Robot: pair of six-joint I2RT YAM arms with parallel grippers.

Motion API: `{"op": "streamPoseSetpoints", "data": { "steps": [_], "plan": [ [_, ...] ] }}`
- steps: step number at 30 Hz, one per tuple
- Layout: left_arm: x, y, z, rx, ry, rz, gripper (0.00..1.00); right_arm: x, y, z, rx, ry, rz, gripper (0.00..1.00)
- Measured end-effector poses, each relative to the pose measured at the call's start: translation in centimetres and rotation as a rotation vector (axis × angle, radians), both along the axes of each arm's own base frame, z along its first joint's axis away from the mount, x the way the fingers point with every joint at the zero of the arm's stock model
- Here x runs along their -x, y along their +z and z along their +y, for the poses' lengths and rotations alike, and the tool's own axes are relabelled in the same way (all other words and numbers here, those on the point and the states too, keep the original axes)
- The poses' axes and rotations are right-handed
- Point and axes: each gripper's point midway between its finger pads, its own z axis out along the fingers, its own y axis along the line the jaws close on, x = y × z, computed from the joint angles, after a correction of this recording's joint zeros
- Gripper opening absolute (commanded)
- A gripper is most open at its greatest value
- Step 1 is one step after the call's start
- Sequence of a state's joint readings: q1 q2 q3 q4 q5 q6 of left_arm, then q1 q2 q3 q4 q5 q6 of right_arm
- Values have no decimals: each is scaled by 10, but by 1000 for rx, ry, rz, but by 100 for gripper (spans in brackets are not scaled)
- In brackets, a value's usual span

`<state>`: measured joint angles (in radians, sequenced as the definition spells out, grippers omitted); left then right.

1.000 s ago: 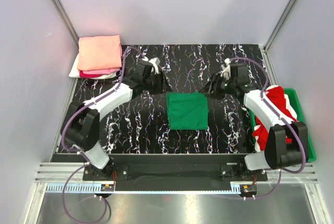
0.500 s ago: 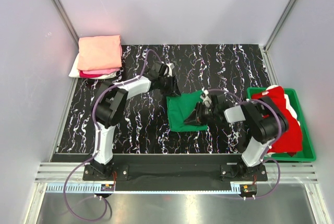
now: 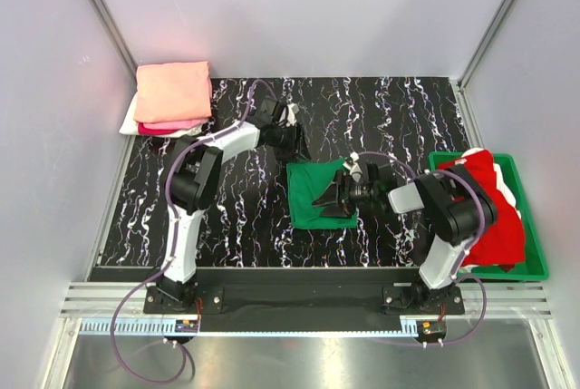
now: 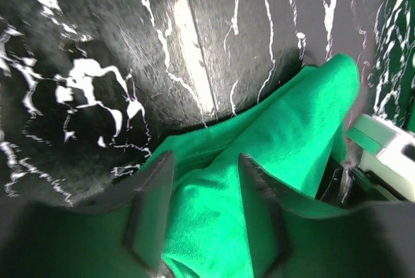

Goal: Fold and stack the t-shirts
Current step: Fold the tshirt, then neatly place the folded tshirt to the corner

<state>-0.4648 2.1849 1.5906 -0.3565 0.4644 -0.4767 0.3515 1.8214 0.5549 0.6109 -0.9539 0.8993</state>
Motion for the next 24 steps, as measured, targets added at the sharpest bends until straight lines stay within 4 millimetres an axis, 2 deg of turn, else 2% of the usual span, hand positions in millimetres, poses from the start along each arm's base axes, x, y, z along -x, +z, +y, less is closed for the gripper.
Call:
{"op": "streamPoseSetpoints", "data": {
  "steps": [1, 4, 7, 9, 11, 13, 14, 15, 17, 21, 24],
  "plan": [
    [-2, 3, 1, -3, -1, -8, 68, -2, 4, -1, 22, -4, -3, 73],
    [-3, 17, 7, -12, 11, -19, 76, -17, 27, -2, 85, -21, -54, 81],
    [-5, 52, 19, -11, 38, -60, 81, -39, 74, -2, 135, -35, -174, 87],
    [-9, 86, 29, 5, 65, -124, 82, -50, 111, -4, 154, -50, -272, 88],
    [-10, 118, 40, 32, 90, -194, 82, -51, 140, -8, 165, -63, -347, 89],
    [-7, 139, 49, 57, 108, -248, 81, -44, 153, -13, 179, -68, -379, 89],
    [-5, 142, 53, 61, 115, -256, 80, -39, 154, -16, 191, -68, -374, 89],
    [-2, 139, 56, 67, 121, -258, 80, -35, 154, -19, 202, -69, -368, 89],
    [7, 117, 58, 66, 129, -228, 78, -26, 149, -25, 231, -73, -344, 91],
    [40, 41, 65, 23, 143, -51, 77, -6, 137, -36, 284, -74, -299, 93],
    [58, 5, 65, 21, 152, 46, 77, 4, 133, -43, 308, -73, -288, 93]
  ]
}}
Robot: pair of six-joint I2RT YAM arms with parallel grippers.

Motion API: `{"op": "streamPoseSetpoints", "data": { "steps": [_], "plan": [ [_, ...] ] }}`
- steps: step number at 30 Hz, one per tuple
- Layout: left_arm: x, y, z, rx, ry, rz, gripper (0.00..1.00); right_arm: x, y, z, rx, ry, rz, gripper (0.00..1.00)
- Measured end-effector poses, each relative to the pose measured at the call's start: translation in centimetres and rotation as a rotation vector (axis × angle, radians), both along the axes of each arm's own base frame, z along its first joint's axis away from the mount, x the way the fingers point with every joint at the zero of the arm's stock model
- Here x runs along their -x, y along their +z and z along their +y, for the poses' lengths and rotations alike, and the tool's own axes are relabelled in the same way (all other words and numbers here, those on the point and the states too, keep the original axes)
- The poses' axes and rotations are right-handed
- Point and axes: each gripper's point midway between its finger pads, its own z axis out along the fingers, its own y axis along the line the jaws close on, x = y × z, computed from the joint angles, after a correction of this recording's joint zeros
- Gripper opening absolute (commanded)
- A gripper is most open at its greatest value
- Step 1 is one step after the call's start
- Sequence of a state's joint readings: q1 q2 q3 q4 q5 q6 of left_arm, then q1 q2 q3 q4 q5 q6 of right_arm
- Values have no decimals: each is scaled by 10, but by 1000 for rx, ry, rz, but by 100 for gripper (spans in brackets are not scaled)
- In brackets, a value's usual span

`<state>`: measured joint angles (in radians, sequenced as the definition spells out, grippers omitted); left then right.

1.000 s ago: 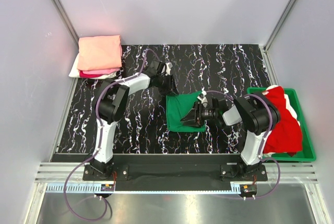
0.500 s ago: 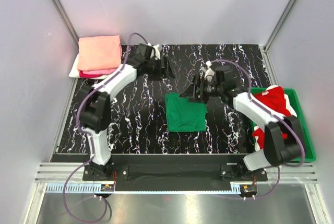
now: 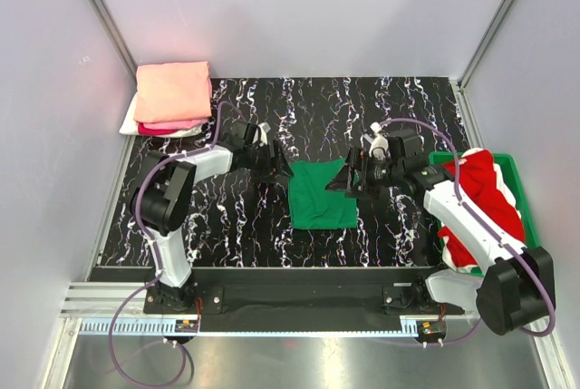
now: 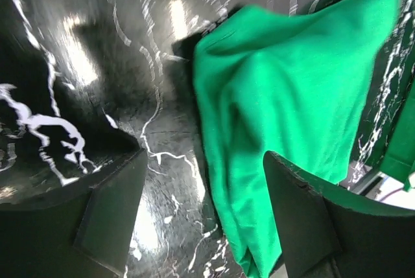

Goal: Fold and stack the t-shirts
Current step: Neatly place the folded tshirt to the corner

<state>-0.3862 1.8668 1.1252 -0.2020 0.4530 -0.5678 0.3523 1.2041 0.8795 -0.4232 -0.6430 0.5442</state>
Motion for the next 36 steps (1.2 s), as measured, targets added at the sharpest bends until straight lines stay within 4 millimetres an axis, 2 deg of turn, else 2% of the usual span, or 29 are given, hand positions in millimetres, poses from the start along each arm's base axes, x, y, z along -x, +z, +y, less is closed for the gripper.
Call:
{"op": "streamPoseSetpoints", "data": {
  "steps": [1, 5, 8, 12, 16, 17, 18, 23, 27, 33, 36],
  "plan": [
    [3, -5, -2, 18, 3, 16, 76, 3, -2, -2, 6, -1, 2, 93],
    [-7, 2, -12, 74, 6, -27, 77, 13, -16, -6, 24, 1, 33, 93],
    [-11, 1, -17, 87, 5, -45, 72, 20, -28, -9, 37, 1, 67, 93],
    [-8, -7, -25, 83, -6, -39, 63, 22, -32, -11, 49, 0, 77, 94],
    [-8, -14, -35, 66, -19, -41, 38, 22, -32, -12, 53, 3, 72, 94],
    [-8, -17, -37, 62, -24, -40, 16, 22, -32, -12, 53, 4, 68, 94],
    [-9, -18, -40, 64, -23, -36, 1, 22, -32, -13, 54, 4, 64, 94],
    [-12, -19, -46, 83, -53, -33, 0, 24, -34, -20, 63, -5, 52, 94],
    [-21, -6, -39, 70, -77, -36, 0, 28, -31, -25, 65, -18, 41, 94],
    [-67, 54, -14, 69, -116, -146, 0, 31, -17, -26, 45, -23, -7, 94],
    [-80, 75, 1, 59, -131, -192, 0, 33, -13, -26, 38, -26, -23, 94]
  ]
}}
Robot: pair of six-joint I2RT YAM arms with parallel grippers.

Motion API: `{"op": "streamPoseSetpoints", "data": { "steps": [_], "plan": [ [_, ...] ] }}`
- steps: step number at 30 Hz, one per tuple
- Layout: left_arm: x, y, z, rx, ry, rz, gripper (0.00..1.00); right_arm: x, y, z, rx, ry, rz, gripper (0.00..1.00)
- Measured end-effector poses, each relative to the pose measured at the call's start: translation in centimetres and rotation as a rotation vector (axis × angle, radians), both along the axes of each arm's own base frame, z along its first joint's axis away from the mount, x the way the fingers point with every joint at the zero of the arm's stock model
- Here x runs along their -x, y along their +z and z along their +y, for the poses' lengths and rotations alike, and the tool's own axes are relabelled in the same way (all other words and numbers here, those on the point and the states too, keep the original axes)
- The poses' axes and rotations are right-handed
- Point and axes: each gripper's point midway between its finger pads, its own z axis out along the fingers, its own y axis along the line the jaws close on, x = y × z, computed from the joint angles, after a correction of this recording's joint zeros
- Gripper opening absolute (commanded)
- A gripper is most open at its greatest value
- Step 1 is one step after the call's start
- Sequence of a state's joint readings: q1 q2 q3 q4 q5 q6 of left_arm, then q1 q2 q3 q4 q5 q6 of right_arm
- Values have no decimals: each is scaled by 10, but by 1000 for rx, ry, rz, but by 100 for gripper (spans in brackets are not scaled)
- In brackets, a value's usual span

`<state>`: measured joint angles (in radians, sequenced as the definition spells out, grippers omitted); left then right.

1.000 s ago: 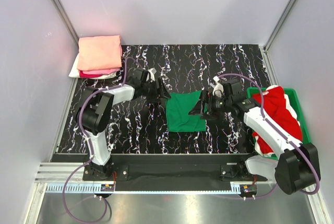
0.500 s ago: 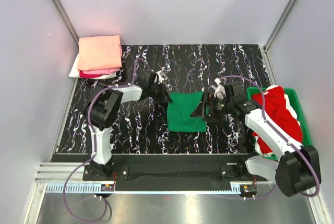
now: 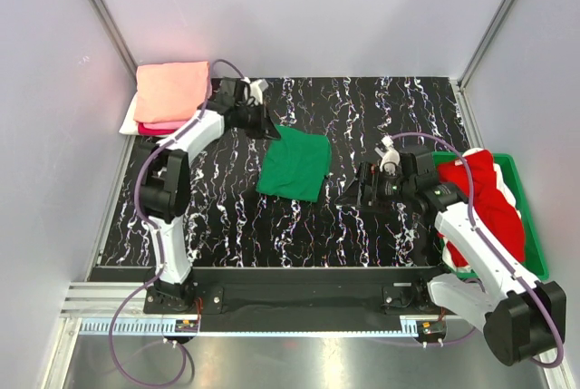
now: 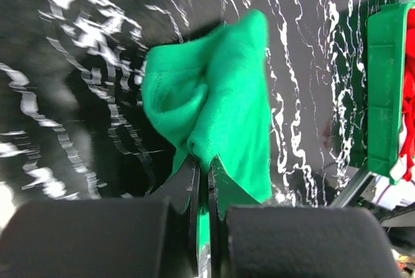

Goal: Fold and stack the t-shirts
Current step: Neatly place the folded tshirt to the corner

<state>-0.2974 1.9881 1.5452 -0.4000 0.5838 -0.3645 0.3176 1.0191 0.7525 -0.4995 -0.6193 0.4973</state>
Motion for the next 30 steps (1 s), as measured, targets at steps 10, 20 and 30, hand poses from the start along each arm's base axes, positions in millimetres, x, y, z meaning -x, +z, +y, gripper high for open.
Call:
{"op": "streamPoseSetpoints", "data": {
  "steps": [10, 20, 30],
  "plan": [
    [-31, 41, 59, -51, 7, -39, 0, 9, 4, -2, -10, -6, -7, 95],
    [-85, 104, 126, -24, 76, -184, 0, 12, -9, -4, 17, 6, 44, 95],
    [-105, 168, 174, 90, 119, -340, 0, 11, -29, 0, 32, 28, 135, 95]
  ]
}}
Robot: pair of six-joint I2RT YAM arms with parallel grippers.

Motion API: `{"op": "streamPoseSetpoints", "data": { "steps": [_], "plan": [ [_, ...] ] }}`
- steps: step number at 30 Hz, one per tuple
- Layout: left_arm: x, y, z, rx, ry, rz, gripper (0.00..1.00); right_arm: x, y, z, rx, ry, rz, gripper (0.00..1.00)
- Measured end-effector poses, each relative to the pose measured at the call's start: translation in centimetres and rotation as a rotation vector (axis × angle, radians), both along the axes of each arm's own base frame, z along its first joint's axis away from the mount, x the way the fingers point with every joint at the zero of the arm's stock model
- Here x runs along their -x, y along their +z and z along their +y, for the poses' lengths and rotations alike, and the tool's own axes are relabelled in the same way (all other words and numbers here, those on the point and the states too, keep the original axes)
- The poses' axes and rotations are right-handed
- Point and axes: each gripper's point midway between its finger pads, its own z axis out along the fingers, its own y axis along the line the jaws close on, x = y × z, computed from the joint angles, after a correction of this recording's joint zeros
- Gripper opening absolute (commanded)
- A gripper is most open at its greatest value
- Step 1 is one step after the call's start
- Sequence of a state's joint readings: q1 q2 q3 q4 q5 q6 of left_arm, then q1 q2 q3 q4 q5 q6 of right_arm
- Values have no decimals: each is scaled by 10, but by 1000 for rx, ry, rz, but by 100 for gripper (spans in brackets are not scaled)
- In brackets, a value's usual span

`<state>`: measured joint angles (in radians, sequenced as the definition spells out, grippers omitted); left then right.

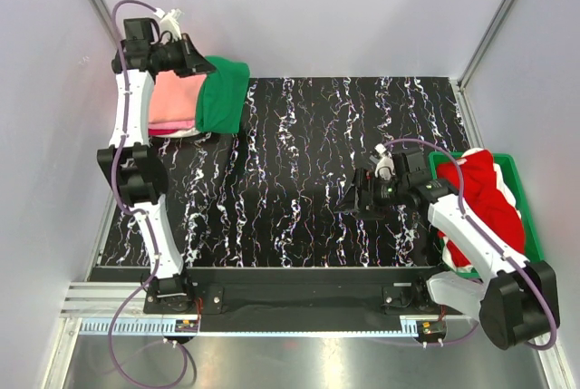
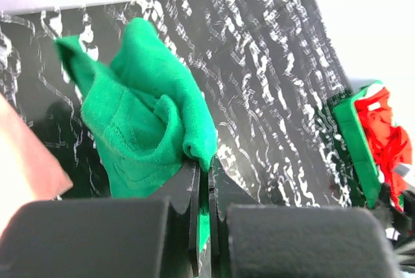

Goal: Fold and stack the t-shirts
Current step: Neatly place the folded tshirt to the corner

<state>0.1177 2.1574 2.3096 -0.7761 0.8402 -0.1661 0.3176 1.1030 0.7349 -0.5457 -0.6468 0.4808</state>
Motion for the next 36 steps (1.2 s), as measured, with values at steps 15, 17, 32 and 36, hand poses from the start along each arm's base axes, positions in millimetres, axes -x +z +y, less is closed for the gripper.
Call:
{"op": "streamPoseSetpoints", "data": {
  "steps": [15, 17, 32, 36],
  "plan": [
    [-40, 48, 70, 238, 13, -175, 0, 0, -26, 3, 17, 20, 116, 95],
    [-48, 45, 81, 271, 18, -182, 0, 0, -29, 3, 21, 20, 126, 95],
    [-90, -33, 158, 317, 162, -144, 1, 0, -46, 3, 49, 27, 188, 95],
    [-98, -35, 176, 259, 231, -188, 1, -3, -53, 4, 53, 28, 204, 95]
  ]
}}
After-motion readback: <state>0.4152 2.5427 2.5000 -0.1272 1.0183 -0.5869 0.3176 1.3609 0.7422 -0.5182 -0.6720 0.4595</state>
